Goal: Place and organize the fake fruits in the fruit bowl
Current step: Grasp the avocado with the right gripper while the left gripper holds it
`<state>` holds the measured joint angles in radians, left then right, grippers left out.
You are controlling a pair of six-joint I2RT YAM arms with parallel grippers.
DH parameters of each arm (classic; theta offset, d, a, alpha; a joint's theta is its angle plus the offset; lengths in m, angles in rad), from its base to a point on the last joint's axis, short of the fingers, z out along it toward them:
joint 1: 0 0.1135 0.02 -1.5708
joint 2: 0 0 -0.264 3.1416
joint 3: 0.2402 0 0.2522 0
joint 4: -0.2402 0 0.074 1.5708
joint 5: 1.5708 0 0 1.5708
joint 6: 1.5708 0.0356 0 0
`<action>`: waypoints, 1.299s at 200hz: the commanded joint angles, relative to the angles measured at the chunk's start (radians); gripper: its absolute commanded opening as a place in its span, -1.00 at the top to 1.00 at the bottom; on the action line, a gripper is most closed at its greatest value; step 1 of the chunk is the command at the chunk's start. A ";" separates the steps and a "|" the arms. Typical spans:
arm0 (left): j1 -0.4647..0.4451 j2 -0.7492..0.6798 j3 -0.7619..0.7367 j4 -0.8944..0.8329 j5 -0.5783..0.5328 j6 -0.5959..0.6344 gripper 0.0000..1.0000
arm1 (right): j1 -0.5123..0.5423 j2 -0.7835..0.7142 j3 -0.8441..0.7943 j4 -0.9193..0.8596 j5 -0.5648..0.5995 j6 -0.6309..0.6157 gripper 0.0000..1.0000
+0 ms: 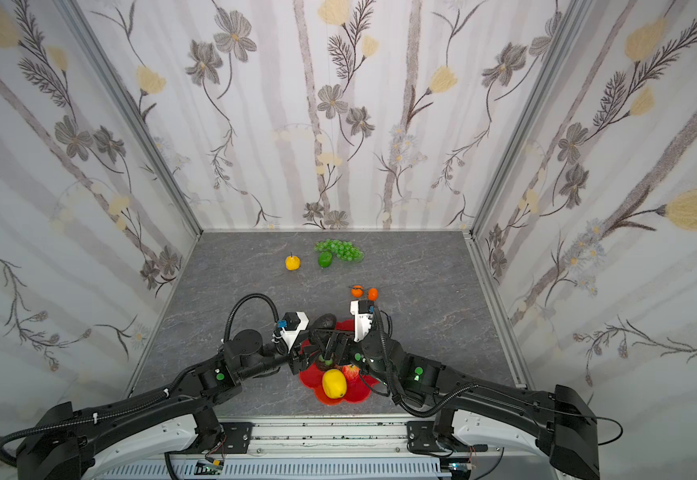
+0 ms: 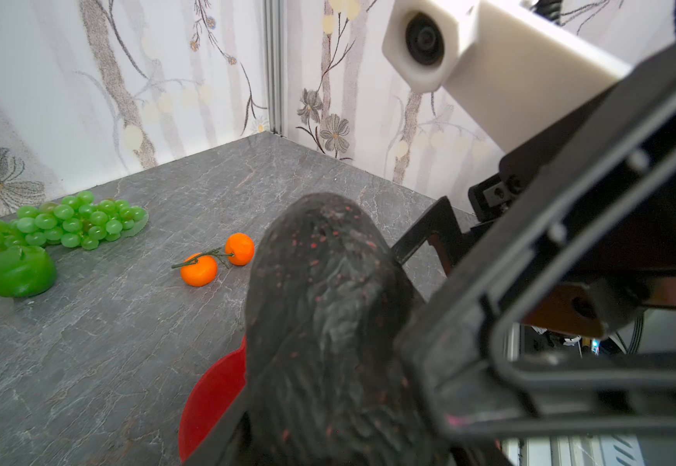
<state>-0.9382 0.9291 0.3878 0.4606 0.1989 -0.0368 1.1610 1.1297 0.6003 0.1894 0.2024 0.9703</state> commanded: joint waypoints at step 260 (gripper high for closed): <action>-0.019 -0.029 0.002 -0.046 -0.024 0.023 -0.44 | 0.016 0.057 0.086 -0.060 0.046 -0.077 0.34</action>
<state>-0.9565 0.9062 0.3698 0.4465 0.2115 -0.0067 1.1728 1.1770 0.6655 0.1589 0.2096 0.9154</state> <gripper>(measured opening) 0.693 0.446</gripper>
